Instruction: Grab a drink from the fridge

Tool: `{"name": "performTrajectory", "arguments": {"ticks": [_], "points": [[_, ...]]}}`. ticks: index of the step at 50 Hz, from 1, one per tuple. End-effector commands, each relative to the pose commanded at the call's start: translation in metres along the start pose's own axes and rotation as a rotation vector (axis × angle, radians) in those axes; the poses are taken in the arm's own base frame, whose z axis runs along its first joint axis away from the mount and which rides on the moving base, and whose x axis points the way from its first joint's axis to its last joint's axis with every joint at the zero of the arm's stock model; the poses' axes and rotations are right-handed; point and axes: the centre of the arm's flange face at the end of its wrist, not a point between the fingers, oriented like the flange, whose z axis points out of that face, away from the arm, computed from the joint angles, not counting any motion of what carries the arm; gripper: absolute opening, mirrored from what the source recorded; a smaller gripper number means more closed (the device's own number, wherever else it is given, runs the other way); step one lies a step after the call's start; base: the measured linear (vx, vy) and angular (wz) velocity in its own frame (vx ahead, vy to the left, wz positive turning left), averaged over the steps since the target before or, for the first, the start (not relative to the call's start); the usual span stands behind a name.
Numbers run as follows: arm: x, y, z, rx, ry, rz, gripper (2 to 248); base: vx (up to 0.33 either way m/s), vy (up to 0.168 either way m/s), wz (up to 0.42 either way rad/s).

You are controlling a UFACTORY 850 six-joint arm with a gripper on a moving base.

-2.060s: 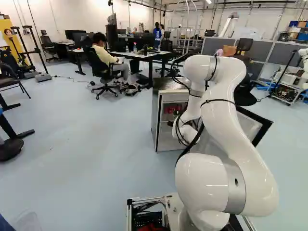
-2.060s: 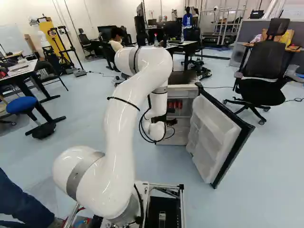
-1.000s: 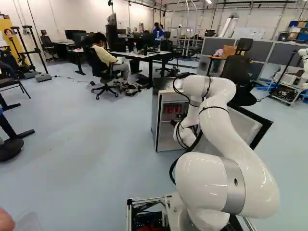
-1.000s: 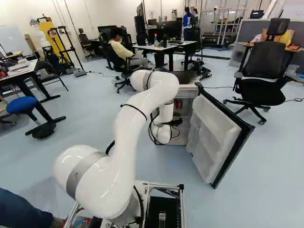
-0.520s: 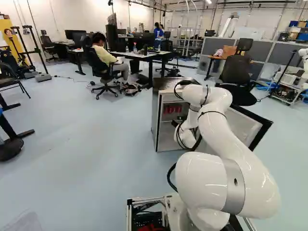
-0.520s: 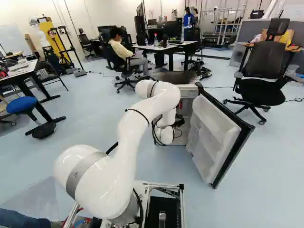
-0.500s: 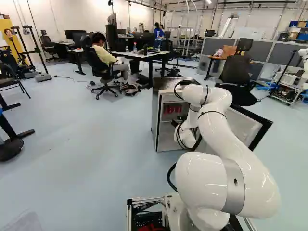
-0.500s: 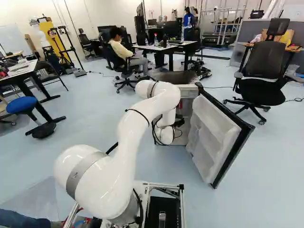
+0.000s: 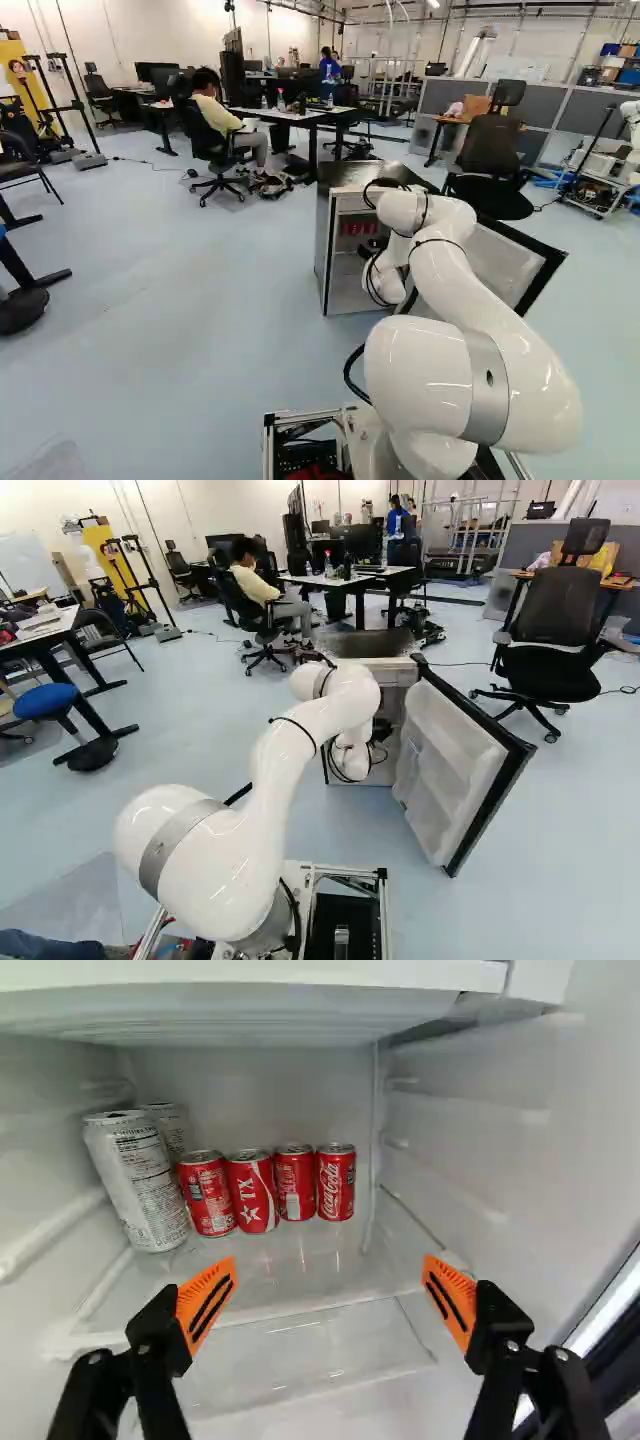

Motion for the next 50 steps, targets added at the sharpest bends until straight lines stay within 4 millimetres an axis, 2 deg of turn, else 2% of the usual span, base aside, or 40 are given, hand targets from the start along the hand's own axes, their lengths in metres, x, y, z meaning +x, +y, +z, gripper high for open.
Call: {"name": "performTrajectory", "arguments": {"ticks": [12, 50], "points": [[0.001, 0.000, 0.002, 0.000, -0.019, -0.001, 247, 0.000, 0.000, 0.000], [0.042, -0.001, 0.009, 0.005, -0.077, -0.009, 247, 0.000, 0.000, 0.000]]}}
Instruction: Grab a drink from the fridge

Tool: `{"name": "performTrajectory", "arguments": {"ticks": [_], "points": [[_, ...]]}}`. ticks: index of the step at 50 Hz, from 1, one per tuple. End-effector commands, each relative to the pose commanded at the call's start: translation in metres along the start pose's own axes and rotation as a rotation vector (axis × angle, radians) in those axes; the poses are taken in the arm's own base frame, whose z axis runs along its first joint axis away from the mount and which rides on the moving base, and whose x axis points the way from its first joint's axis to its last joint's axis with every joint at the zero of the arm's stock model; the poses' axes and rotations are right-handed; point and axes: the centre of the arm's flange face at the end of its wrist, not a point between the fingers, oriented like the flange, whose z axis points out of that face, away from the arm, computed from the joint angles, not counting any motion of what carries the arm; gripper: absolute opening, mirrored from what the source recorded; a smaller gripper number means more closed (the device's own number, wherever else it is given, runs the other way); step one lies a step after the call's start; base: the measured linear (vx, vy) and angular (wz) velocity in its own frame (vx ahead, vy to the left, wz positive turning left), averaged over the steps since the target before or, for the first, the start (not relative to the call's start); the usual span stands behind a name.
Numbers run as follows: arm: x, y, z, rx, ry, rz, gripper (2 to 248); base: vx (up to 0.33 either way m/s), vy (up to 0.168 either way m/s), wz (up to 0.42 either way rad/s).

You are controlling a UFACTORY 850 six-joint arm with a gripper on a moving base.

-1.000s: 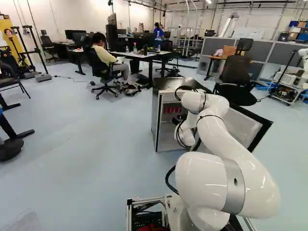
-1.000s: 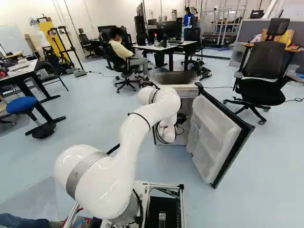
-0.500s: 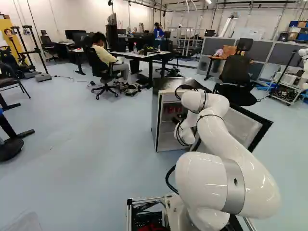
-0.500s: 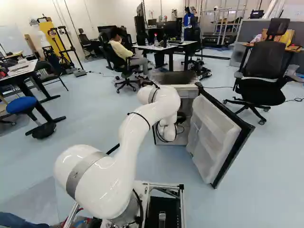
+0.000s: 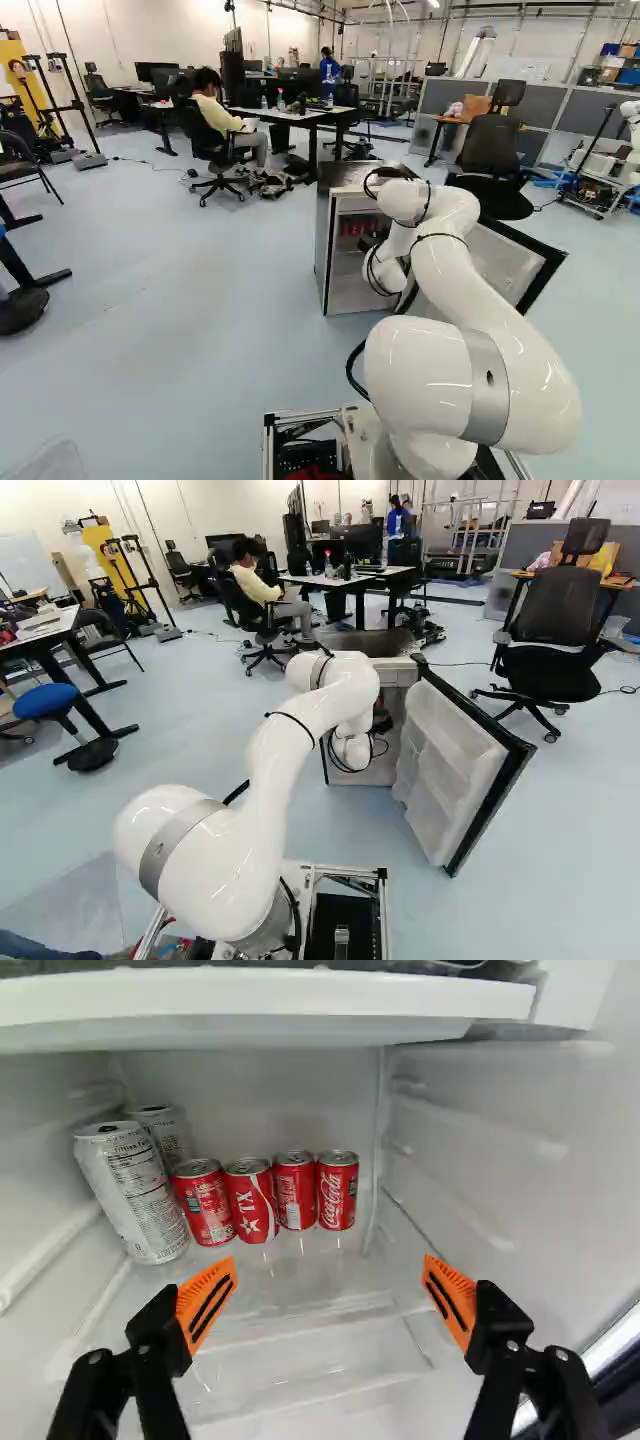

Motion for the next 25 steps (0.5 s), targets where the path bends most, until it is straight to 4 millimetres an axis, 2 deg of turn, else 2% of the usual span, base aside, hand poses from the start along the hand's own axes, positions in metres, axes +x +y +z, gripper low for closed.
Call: {"name": "performTrajectory", "arguments": {"ticks": [25], "points": [[-0.009, -0.002, 0.015, 0.005, -0.040, -0.007, 247, 0.000, 0.000, 0.000]]}}
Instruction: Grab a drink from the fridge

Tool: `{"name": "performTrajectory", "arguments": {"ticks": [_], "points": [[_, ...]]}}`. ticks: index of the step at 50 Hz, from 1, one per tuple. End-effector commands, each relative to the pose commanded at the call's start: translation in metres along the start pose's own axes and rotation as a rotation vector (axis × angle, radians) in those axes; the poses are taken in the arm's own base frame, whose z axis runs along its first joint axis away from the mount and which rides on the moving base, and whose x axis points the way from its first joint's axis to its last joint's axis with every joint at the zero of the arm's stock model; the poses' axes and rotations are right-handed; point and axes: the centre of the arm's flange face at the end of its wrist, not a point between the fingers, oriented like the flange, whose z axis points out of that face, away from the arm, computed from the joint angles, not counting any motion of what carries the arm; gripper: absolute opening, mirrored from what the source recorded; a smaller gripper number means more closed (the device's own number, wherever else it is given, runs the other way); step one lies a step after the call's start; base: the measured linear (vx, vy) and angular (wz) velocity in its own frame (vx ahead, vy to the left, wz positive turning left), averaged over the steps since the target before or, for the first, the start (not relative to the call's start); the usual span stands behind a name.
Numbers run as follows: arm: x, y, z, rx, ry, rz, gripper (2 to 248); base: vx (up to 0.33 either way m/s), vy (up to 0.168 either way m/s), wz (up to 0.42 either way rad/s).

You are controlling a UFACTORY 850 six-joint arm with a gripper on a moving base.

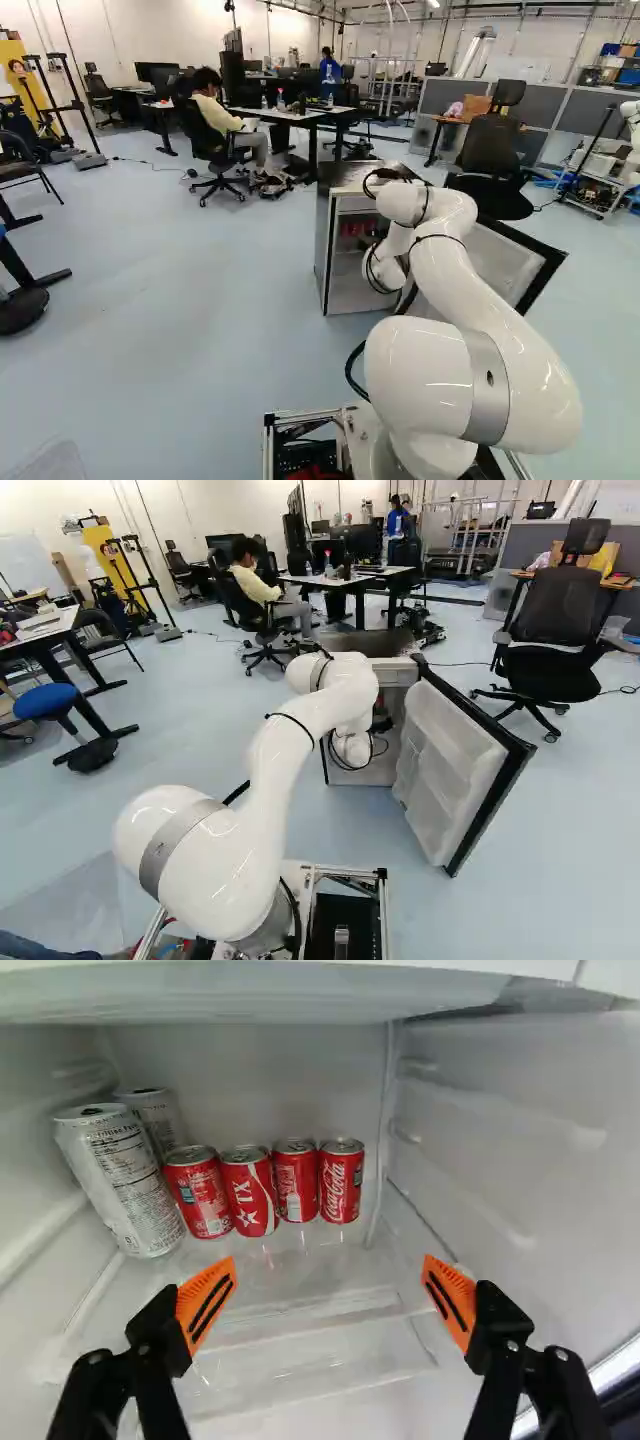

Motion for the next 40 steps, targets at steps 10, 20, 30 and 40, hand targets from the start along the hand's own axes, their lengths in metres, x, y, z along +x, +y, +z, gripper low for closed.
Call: {"name": "performTrajectory", "arguments": {"ticks": [10, 20, 30, 40], "points": [[-0.003, -0.001, 0.007, 0.002, -0.010, -0.003, 247, 0.000, 0.000, 0.000], [-0.006, -0.001, 0.014, 0.002, -0.015, -0.006, 247, 0.000, 0.000, 0.000], [-0.007, 0.001, 0.019, 0.000, -0.007, -0.008, 247, 0.000, 0.000, 0.000], [-0.009, 0.004, 0.025, -0.004, 0.005, -0.009, 247, 0.000, 0.000, 0.000]]}}
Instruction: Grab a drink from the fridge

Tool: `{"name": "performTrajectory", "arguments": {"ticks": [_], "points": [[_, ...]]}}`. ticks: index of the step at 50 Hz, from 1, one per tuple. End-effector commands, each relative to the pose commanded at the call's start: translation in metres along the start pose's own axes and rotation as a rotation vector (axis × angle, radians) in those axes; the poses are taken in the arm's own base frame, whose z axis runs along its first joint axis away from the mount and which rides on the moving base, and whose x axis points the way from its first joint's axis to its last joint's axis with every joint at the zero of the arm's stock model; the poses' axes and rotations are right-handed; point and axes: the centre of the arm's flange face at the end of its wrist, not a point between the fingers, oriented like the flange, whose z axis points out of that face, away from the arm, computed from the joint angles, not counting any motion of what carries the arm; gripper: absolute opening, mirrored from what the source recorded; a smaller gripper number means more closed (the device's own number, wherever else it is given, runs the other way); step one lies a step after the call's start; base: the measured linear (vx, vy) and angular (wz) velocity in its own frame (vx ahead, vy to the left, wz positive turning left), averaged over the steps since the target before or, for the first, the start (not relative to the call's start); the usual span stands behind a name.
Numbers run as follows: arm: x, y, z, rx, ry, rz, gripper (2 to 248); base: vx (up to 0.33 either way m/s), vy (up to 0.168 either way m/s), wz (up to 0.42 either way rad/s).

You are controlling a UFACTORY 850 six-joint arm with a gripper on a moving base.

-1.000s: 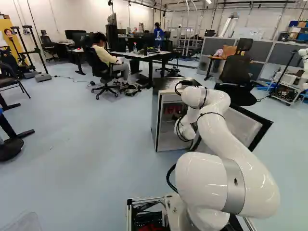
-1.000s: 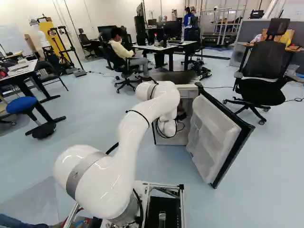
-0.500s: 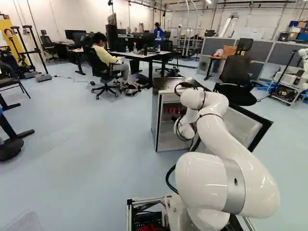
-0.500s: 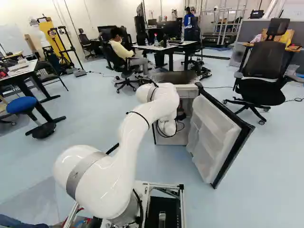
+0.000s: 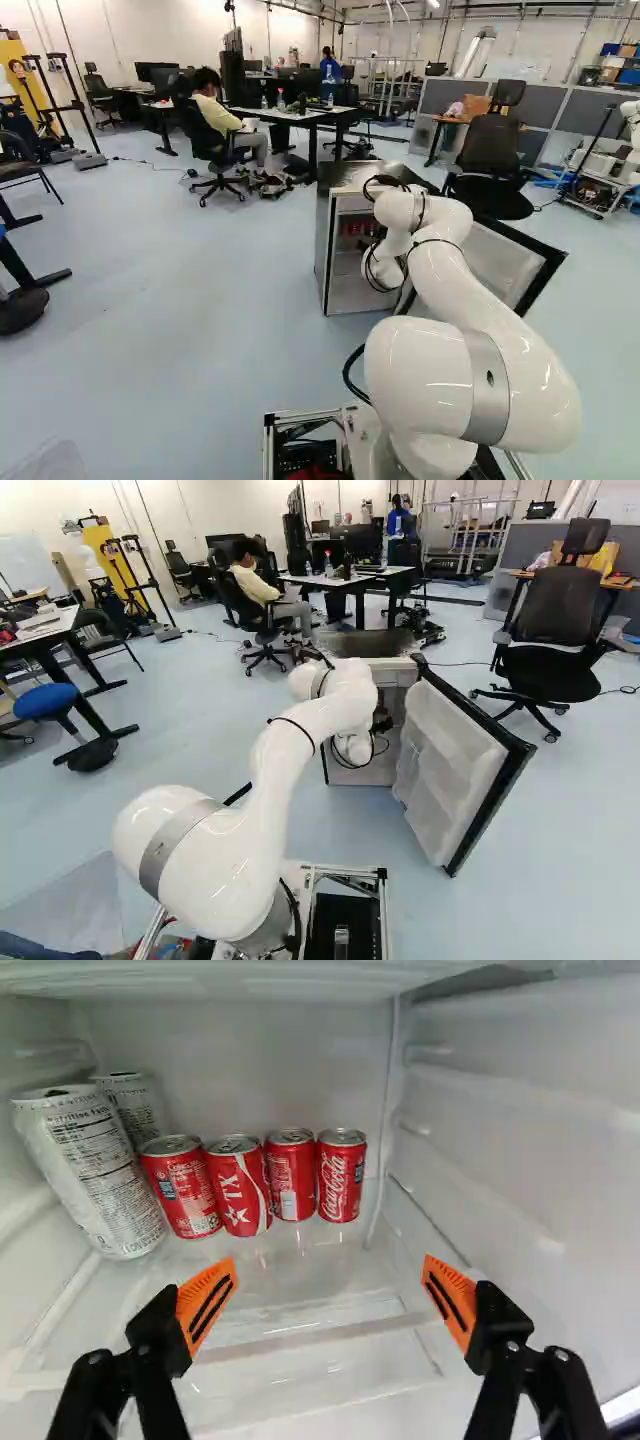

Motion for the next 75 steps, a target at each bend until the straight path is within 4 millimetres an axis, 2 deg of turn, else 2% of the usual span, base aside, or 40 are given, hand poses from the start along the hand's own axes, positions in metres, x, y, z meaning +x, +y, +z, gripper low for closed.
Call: {"name": "performTrajectory", "arguments": {"ticks": [37, 61, 75], "points": [[-0.009, 0.007, 0.031, -0.008, 0.059, -0.013, 247, 0.000, 0.000, 0.000], [0.012, 0.010, 0.051, -0.011, 0.086, -0.024, 247, 0.000, 0.000, 0.000], [0.005, 0.011, 0.064, -0.013, 0.098, -0.031, 247, 0.000, 0.000, 0.000]]}}
